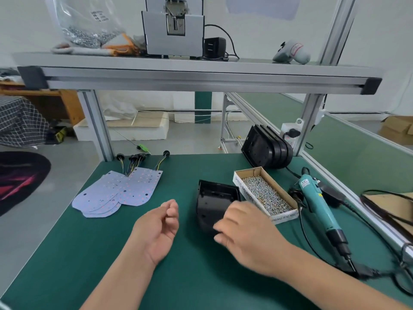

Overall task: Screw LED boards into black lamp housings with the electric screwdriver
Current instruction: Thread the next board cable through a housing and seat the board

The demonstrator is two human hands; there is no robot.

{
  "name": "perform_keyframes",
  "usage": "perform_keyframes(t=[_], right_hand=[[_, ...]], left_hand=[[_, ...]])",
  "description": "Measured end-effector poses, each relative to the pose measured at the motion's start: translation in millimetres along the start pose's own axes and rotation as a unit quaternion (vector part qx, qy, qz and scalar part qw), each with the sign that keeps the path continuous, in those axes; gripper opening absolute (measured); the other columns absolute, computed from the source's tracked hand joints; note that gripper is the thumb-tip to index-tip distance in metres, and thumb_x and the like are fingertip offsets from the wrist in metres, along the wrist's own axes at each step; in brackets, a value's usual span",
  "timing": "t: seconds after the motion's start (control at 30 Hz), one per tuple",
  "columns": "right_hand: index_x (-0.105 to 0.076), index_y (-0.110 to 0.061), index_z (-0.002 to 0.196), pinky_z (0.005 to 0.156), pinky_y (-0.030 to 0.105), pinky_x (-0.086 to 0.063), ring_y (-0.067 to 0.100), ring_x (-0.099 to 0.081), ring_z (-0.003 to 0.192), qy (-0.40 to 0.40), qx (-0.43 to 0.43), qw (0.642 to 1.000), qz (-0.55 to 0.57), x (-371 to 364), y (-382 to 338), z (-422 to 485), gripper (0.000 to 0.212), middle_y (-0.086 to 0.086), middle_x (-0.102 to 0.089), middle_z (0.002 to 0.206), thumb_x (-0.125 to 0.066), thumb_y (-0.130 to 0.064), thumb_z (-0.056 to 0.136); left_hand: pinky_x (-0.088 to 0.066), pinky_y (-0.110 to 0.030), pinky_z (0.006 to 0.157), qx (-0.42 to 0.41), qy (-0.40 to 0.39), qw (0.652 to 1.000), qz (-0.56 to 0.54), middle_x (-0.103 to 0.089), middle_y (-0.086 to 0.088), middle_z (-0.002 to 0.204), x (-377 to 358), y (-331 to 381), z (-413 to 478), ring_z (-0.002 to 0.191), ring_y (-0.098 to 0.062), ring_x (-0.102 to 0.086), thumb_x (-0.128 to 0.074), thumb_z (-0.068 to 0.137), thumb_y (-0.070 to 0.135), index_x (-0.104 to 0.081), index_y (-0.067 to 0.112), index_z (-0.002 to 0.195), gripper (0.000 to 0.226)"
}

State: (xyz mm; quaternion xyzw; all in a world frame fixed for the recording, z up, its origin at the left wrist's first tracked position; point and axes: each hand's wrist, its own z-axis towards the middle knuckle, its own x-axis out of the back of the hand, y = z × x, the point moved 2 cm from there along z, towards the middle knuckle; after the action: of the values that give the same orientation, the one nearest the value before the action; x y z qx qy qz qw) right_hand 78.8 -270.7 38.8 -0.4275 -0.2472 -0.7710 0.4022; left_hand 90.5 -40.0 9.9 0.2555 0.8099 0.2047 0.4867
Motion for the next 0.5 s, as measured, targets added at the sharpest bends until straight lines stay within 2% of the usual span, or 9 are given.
perform_keyframes(t=[0.1, 0.2, 0.27, 0.37, 0.43, 0.5], right_hand=[[-0.065, -0.019, 0.09, 0.073, 0.034, -0.042, 0.021, -0.046, 0.084, -0.089, 0.051, 0.994, 0.023, 2.7, -20.0, -7.4, 0.029, -0.004, -0.052, 0.08, -0.057, -0.042, 0.105], [-0.062, -0.021, 0.086, 0.068, 0.031, -0.038, 0.017, -0.041, 0.081, -0.163, 0.086, 0.98, 0.078, 12.0, -31.1, -2.8, 0.038, -0.006, -0.047, 0.075, -0.053, -0.05, 0.108], [-0.066, -0.023, 0.086, 0.07, 0.03, -0.042, 0.012, -0.045, 0.081, -0.184, 0.076, 0.969, 0.147, 17.8, -27.7, 9.4, 0.038, -0.009, -0.053, 0.074, -0.057, -0.054, 0.106], [-0.073, -0.023, 0.09, 0.075, 0.028, -0.048, 0.007, -0.058, 0.082, -0.129, -0.006, 0.96, 0.25, 18.2, -5.2, 36.4, 0.03, -0.011, -0.065, 0.08, -0.066, -0.049, 0.102], [-0.073, -0.025, 0.086, 0.073, 0.029, -0.049, 0.011, -0.063, 0.079, -0.085, -0.092, 0.957, 0.261, 7.5, 14.3, 57.3, 0.031, -0.008, -0.067, 0.079, -0.064, -0.05, 0.1], [-0.07, -0.027, 0.082, 0.068, 0.022, -0.047, 0.007, -0.062, 0.073, -0.056, -0.177, 0.948, 0.258, -9.8, 34.4, 79.7, 0.027, -0.006, -0.068, 0.077, -0.066, -0.048, 0.099]], left_hand=[[-0.029, -0.015, 0.035, -0.012, 0.012, 1.0, 0.018, -0.056, -0.002, 0.073, 2.6, 3.6, 4.2, 0.045, -0.005, -0.038, -0.039, 0.108, -0.003, -0.06, 0.003, 0.107, 0.022], [-0.035, -0.019, 0.04, -0.041, 0.013, 0.999, 0.025, -0.059, -0.01, 0.081, 2.4, 4.3, 5.1, 0.053, -0.011, -0.047, -0.044, 0.104, -0.009, -0.059, -0.003, 0.11, 0.017], [-0.039, -0.02, 0.043, -0.049, 0.013, 0.998, 0.029, -0.06, -0.015, 0.087, 3.0, 5.3, 5.5, 0.058, -0.014, -0.054, -0.04, 0.1, -0.017, -0.056, -0.007, 0.116, 0.025], [-0.042, -0.019, 0.044, -0.055, 0.028, 0.997, 0.044, -0.061, -0.017, 0.092, 5.4, 7.2, 6.6, 0.06, -0.014, -0.058, -0.036, 0.098, -0.02, -0.055, -0.012, 0.12, 0.03], [-0.041, -0.018, 0.043, -0.052, 0.038, 0.996, 0.058, -0.063, -0.015, 0.093, 5.0, 5.8, 6.6, 0.057, -0.011, -0.059, -0.037, 0.099, -0.018, -0.056, -0.015, 0.122, 0.031], [-0.039, -0.018, 0.041, -0.044, 0.045, 0.996, 0.069, -0.067, -0.014, 0.092, 4.3, 3.5, 6.5, 0.053, -0.009, -0.058, -0.037, 0.1, -0.016, -0.057, -0.014, 0.121, 0.029]])
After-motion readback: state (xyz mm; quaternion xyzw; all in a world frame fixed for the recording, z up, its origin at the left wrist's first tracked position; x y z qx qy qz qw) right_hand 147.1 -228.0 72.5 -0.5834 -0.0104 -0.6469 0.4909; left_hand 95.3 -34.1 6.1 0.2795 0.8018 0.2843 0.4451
